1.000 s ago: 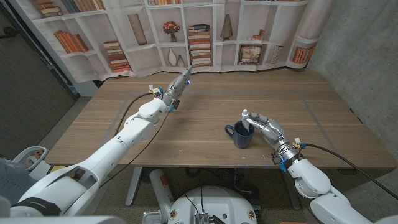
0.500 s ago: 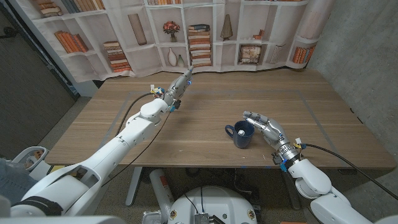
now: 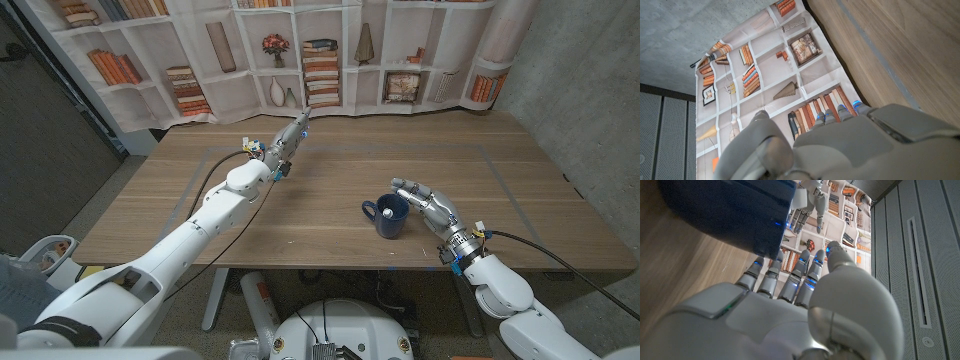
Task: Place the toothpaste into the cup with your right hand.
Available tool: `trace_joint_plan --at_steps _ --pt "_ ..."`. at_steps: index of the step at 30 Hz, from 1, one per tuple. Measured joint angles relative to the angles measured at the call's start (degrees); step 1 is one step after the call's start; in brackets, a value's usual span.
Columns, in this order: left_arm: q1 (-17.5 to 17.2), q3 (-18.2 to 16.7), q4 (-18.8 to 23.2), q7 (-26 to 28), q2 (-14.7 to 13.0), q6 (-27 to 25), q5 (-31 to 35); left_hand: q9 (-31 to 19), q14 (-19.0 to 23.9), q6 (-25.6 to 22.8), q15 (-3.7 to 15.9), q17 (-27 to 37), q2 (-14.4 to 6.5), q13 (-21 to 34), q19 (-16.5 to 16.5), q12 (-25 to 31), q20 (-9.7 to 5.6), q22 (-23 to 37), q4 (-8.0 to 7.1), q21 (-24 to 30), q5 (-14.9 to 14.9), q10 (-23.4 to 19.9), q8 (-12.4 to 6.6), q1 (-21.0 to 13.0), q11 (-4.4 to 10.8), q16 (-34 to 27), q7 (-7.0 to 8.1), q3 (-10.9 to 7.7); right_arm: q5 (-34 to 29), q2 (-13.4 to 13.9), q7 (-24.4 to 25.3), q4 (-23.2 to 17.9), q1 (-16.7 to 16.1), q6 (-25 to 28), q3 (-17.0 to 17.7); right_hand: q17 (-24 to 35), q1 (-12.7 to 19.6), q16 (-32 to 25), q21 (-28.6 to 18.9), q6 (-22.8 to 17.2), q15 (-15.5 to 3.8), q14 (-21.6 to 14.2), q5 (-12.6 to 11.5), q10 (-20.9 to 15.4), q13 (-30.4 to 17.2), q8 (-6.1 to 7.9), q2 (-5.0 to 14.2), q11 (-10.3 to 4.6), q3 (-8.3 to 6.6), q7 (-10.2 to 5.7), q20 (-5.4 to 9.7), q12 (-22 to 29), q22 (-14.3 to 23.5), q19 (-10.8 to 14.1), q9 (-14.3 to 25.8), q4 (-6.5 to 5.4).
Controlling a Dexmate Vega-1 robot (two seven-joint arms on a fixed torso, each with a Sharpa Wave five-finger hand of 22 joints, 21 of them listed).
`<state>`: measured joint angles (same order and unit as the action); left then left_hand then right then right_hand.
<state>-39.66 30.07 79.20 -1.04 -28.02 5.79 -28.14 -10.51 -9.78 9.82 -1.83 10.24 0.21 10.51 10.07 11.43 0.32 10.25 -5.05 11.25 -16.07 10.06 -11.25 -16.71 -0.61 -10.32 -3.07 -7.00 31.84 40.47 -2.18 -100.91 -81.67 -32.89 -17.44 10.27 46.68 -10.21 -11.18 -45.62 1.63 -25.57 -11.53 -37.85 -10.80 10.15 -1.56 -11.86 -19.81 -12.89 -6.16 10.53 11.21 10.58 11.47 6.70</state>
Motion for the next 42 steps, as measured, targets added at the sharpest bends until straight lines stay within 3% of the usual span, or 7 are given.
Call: trace_joint_plan --at_steps 16,35,39,42 --pt "-0.47 -0.21 0.11 0.06 -0.08 0.36 -0.12 0.0 0.0 0.0 0.0 0.0 0.0 0.0 0.0 0.0 0.0 0.0 0.15 0.0 0.0 -0.21 0.0 0.0 0.21 0.0 0.0 0.15 -0.44 0.5 0.1 -0.65 0.21 0.42 0.26 -0.01 -0.31 0.0 0.0 0.3 0.31 0.3 0.0 0.52 0.0 0.27 -0.31 -0.1 0.0 0.31 0.01 0.33 0.0 0.0 0.0 0.01" --pt "-0.87 -0.6 0.67 -0.1 -0.64 0.64 -0.37 0.0 0.0 0.0 0.0 0.0 -0.3 0.0 0.0 0.0 0.0 0.0 -0.01 0.0 0.0 -0.2 0.0 -0.3 0.2 0.0 0.0 0.3 -2.97 1.31 1.54 -2.65 0.56 1.18 1.15 -0.01 -1.21 0.0 0.0 1.22 0.08 0.9 0.0 1.03 0.01 0.27 0.6 0.42 0.18 0.21 0.01 0.33 0.0 0.0 0.0 -0.27" --pt "-0.87 -0.71 0.6 -0.33 -0.65 1.0 -0.49 0.0 0.0 0.0 0.0 0.0 -0.3 0.0 0.0 0.0 0.0 0.0 -0.01 0.0 0.0 -0.2 0.0 -0.3 0.2 0.0 0.0 0.3 -3.6 1.39 1.94 -3.15 0.66 1.25 1.44 -0.01 -1.66 0.0 -0.12 1.22 -1.27 0.78 0.0 1.02 0.01 0.27 1.06 0.41 -0.02 0.21 0.01 0.78 0.0 0.0 -0.01 -0.47" --pt "-0.87 -0.82 0.13 -0.63 -0.63 1.38 -0.62 0.0 0.0 0.0 0.0 0.0 -0.3 0.0 0.0 0.0 0.0 0.0 -0.01 0.0 0.0 -0.2 0.0 -0.3 0.2 0.0 0.0 0.3 -4.42 1.48 2.49 -3.73 0.71 1.36 1.76 -0.01 -1.66 0.0 -0.34 1.21 -1.25 0.79 0.0 1.02 0.01 0.27 1.06 0.41 -0.02 0.21 0.01 0.78 0.0 0.0 0.0 -0.47"
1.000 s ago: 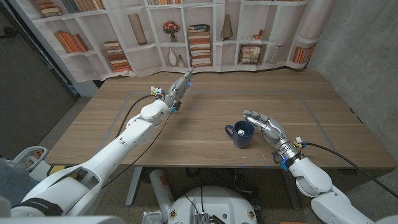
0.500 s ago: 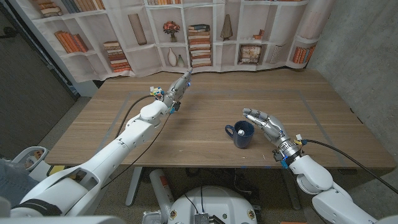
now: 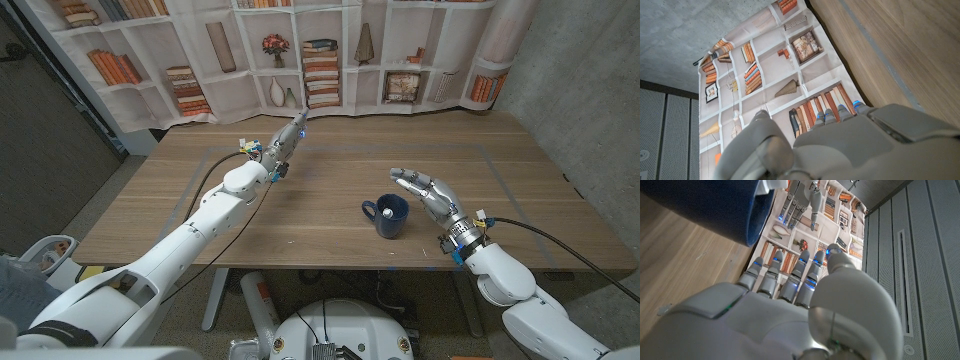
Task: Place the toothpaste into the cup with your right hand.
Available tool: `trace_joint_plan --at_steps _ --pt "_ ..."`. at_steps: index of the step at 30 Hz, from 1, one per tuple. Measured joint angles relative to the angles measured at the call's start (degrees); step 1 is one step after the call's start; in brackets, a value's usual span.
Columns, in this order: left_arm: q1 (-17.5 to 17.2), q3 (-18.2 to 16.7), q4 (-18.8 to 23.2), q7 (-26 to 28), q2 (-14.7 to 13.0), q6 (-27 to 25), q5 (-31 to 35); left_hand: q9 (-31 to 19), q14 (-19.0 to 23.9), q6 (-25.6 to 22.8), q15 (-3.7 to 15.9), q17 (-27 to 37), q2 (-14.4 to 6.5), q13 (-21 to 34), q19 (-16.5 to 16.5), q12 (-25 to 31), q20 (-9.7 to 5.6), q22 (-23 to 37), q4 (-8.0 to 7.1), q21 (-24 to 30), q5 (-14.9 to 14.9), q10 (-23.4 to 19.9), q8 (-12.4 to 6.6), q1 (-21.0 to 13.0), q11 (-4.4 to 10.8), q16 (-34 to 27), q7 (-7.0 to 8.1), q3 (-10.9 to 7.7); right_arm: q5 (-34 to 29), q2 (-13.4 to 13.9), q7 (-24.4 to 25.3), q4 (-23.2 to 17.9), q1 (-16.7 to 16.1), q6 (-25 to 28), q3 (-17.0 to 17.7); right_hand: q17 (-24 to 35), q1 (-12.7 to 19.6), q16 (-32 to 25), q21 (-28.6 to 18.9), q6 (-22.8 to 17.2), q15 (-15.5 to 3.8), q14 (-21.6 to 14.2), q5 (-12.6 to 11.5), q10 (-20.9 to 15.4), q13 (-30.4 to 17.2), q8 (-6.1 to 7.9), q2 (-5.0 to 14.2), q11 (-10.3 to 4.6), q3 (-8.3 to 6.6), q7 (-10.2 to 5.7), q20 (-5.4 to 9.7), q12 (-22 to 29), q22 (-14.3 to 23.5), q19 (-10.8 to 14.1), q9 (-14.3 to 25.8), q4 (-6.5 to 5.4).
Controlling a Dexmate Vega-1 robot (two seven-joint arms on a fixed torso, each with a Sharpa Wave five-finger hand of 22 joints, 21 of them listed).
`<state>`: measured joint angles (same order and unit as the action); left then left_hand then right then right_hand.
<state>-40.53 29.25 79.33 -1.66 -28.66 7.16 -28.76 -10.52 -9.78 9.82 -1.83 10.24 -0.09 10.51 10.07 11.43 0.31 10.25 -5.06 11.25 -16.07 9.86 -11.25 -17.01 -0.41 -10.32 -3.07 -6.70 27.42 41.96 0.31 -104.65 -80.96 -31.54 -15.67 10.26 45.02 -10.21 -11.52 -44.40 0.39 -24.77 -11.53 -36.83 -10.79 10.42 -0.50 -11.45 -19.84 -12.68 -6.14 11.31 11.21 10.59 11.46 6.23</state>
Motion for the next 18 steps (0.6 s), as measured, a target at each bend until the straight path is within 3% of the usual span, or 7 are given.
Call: trace_joint_plan --at_steps 18 --pt "0.87 -0.25 -2.96 -1.91 0.71 2.09 -0.81 0.0 0.0 0.0 0.0 0.0 0.0 0.0 0.0 0.0 0.0 0.0 0.08 0.0 0.0 0.0 0.0 0.0 0.0 0.0 0.0 0.39 -3.6 0.25 2.45 -3.18 -0.11 0.61 2.03 0.0 -0.44 0.0 0.0 0.0 -0.62 0.0 0.0 -0.23 0.0 0.0 -0.01 -0.22 0.24 0.0 -0.03 0.0 0.0 -0.03 0.0 -0.23"
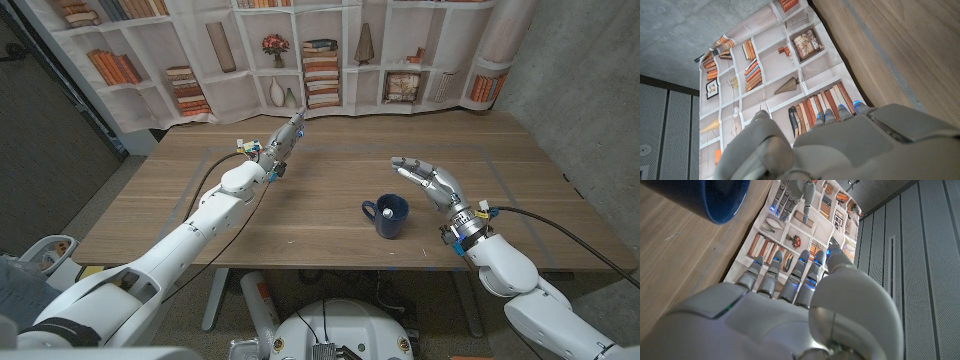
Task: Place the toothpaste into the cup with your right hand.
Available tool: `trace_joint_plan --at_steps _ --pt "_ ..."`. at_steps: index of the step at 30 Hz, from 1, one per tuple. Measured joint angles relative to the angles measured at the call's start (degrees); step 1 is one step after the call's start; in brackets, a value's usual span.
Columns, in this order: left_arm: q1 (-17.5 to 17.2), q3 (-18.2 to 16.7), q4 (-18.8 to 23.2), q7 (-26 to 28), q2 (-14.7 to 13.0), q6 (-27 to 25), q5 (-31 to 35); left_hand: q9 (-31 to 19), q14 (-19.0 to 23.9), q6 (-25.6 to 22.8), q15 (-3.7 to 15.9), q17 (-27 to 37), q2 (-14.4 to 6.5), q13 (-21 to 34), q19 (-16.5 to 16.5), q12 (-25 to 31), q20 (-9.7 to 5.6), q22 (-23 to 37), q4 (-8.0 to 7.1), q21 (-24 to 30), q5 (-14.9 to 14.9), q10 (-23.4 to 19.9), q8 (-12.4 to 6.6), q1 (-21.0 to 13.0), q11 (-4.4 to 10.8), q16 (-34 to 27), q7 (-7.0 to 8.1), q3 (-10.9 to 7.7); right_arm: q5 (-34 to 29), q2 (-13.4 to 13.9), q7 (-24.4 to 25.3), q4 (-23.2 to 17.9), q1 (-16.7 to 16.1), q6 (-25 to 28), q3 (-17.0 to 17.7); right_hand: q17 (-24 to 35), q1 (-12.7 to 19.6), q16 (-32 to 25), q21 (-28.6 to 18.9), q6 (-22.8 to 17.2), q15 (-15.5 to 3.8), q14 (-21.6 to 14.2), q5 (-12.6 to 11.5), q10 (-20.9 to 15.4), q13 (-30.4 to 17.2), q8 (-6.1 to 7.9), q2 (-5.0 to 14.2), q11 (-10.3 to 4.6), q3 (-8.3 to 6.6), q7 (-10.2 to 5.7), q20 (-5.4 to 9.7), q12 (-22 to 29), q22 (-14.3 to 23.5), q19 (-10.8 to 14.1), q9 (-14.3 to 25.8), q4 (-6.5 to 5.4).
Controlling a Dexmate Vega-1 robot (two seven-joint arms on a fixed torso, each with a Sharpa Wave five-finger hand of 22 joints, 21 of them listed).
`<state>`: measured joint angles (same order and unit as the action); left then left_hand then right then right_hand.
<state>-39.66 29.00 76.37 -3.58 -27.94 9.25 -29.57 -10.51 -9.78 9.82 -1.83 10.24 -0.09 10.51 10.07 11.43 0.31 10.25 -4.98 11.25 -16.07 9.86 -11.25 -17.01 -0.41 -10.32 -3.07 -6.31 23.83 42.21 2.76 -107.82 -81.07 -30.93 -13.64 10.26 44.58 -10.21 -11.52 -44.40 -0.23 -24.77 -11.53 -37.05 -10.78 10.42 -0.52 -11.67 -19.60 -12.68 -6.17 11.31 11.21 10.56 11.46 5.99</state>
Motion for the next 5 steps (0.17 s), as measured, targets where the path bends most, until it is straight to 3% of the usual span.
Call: trace_joint_plan --at_steps 5 --pt "0.09 -0.01 -0.62 -0.48 0.1 0.32 -0.2 0.0 0.0 0.0 0.0 0.0 -0.23 0.0 0.0 0.0 0.0 0.0 0.0 0.0 0.0 0.0 0.0 -0.23 0.0 0.0 0.0 0.0 -0.69 -0.16 0.38 -0.48 -0.01 0.18 0.25 0.0 0.0 0.0 0.0 0.0 0.0 0.0 0.0 0.0 0.0 0.0 0.0 0.0 -0.24 0.0 -0.18 0.0 0.0 -0.18 0.0 -0.24"
